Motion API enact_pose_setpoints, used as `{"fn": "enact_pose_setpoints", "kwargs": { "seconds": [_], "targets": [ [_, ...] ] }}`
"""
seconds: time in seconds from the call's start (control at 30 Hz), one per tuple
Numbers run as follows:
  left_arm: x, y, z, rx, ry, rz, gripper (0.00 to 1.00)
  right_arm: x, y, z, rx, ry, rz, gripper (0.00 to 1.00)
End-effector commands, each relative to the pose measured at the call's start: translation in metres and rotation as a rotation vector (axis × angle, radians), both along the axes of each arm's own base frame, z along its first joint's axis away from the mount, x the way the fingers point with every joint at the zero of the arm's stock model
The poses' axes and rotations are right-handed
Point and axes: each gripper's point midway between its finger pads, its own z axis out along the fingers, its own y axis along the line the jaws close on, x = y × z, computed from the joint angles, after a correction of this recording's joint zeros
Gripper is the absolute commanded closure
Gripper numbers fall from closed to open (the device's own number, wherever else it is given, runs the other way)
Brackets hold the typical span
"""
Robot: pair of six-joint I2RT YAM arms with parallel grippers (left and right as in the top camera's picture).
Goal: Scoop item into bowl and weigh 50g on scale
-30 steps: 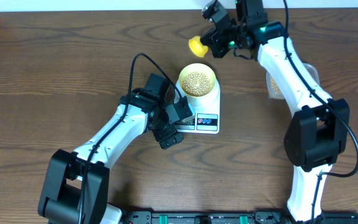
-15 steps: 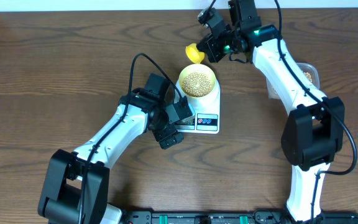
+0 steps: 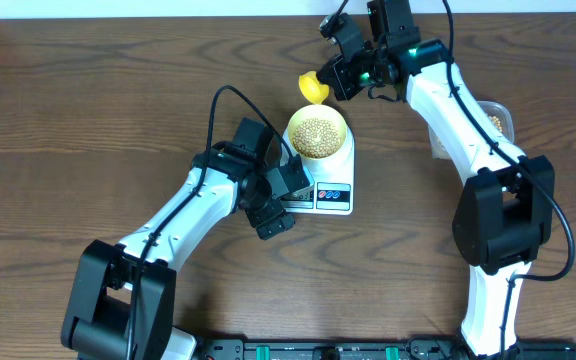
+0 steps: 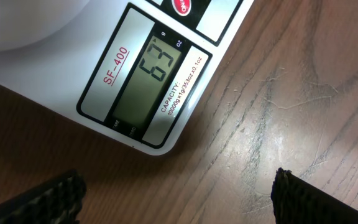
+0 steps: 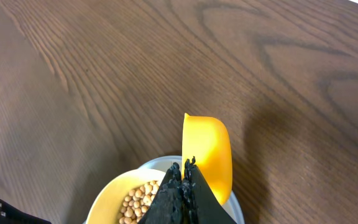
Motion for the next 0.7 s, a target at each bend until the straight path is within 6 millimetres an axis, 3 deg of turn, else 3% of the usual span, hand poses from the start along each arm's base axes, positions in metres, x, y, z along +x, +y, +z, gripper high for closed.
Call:
{"fn": "enact_pose_setpoints", "kwargs": {
  "seconds": [0.0, 0.37, 0.67],
  "targets": [
    [-0.003, 0.002, -0.004, 0.014, 0.006, -0.017, 0.02, -0.002, 0.002, -0.005, 0.008, 0.023, 0.001, 0.99],
    [-0.003, 0.002, -0.004, 0.014, 0.006, -0.017, 0.02, 0.001, 0.001, -0.003, 0.011, 0.009, -0.002, 0.99],
    [-0.003, 0.002, -0.004, 0.014, 0.007, -0.017, 0.02, 0.029, -0.011, 0.014, 0.037, -0.108, -0.042, 0.99]
  ]
}}
